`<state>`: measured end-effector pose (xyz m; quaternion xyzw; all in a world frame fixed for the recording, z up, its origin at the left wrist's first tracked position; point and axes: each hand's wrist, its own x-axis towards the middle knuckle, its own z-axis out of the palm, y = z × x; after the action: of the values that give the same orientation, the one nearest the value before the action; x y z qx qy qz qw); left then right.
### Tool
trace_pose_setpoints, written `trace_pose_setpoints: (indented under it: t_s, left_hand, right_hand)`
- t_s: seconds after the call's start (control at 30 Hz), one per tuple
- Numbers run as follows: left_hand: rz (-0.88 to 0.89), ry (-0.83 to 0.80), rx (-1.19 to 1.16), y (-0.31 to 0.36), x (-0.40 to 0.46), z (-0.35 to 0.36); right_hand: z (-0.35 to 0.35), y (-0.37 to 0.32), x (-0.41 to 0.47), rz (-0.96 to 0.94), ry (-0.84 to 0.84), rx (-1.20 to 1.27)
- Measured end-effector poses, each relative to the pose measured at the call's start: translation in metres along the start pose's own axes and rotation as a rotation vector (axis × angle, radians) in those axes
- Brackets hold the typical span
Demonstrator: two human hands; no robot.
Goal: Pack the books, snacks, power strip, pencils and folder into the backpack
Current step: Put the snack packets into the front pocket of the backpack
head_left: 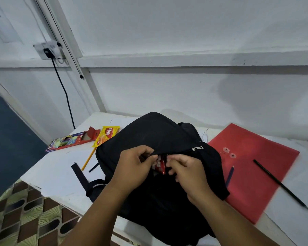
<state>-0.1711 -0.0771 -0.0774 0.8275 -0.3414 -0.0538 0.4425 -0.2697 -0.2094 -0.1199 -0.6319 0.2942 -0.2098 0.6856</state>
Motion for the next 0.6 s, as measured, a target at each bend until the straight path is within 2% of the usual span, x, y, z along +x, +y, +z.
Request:
trace_pose_setpoints:
  t_s: [0.1, 0.27, 0.4, 0.47, 0.6]
  left_hand:
    - [-0.05, -0.106, -0.008, -0.008, -0.001, 0.0]
    - [-0.038, -0.24, -0.022, -0.021, -0.002, -0.008]
    - [-0.047, -0.393, -0.152, -0.036, 0.009, -0.025]
    - [-0.056, -0.357, -0.215, -0.047, 0.017, -0.037]
    - [-0.072, -0.074, -0.204, -0.086, 0.043, -0.072]
  right_hand:
    - [-0.008, -0.003, -0.001, -0.133, 0.163, -0.046]
    - [-0.002, -0.016, -0.008, -0.317, 0.308, -0.097]
    - [0.016, -0.027, -0.009, -0.48, 0.335, -0.245]
    - [0.033, -0.032, -0.005, -0.554, 0.312, -0.296]
    - [0.079, -0.039, 0.01, -0.692, 0.288, -0.432]
